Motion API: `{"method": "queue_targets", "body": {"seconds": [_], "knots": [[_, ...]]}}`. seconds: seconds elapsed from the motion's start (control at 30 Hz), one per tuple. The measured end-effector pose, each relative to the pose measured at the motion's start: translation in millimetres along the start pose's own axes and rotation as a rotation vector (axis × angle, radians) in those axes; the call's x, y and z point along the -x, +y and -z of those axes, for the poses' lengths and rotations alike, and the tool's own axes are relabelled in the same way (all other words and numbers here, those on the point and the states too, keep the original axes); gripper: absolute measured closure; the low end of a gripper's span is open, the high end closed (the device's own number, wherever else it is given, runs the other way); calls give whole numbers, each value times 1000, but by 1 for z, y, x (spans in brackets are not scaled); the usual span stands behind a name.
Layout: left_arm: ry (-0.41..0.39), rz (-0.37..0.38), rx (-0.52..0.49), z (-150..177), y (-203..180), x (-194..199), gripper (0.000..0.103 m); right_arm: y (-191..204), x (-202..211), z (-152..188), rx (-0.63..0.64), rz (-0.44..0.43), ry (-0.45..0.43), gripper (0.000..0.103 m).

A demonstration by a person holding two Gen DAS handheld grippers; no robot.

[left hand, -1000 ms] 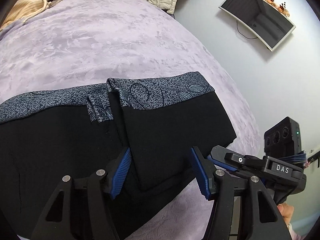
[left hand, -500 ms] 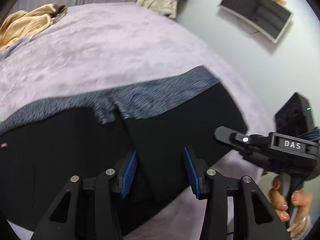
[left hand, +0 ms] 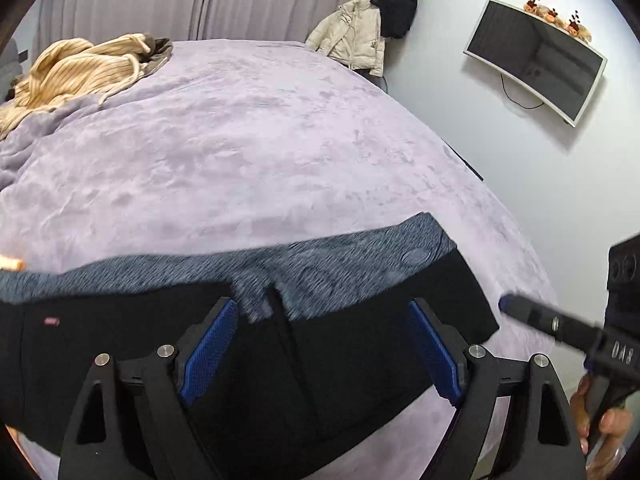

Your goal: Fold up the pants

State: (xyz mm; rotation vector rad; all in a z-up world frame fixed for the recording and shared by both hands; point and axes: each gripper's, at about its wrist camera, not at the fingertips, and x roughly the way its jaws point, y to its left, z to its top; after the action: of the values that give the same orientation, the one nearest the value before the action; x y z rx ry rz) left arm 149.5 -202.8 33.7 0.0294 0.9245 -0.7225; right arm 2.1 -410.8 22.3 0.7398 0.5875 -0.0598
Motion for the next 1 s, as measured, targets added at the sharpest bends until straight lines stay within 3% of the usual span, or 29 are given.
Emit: {"method": "queue_targets", "body": {"seconds": [0.07,0.17,0.3,0.33,0.47,0.63,0.77,0.97,1.0], "knots": [[26,20,-12,-11,-13,-20,16,-18,-6,-23,-62,3,-24,74],[70,-38,-28,-16,-24,-52,17,-43,-36,-50,-99,67,-15,74],[166,-174,-45,7,-5,-91,16,-74,-96,-40,-197,54,104,74],[150,-152,-54,14,1,-91,16,-77,-104,-33,-187,66,108,74],[117,-149,-113,27,5,-78,15,-59,-104,-19,-45,129,65,74],[114,-81,21,33,32,-59,12,-41,-92,-17,-35,128,76,74],[51,-177,-30,40,36,-29,12,6,-90,-10,39,36,109,71],[-9,-286,-16,59,58,8,12,46,-159,28,85,7,244,71],[-14,-300,-6,64,65,12,12,53,-164,38,111,21,232,71]]}}
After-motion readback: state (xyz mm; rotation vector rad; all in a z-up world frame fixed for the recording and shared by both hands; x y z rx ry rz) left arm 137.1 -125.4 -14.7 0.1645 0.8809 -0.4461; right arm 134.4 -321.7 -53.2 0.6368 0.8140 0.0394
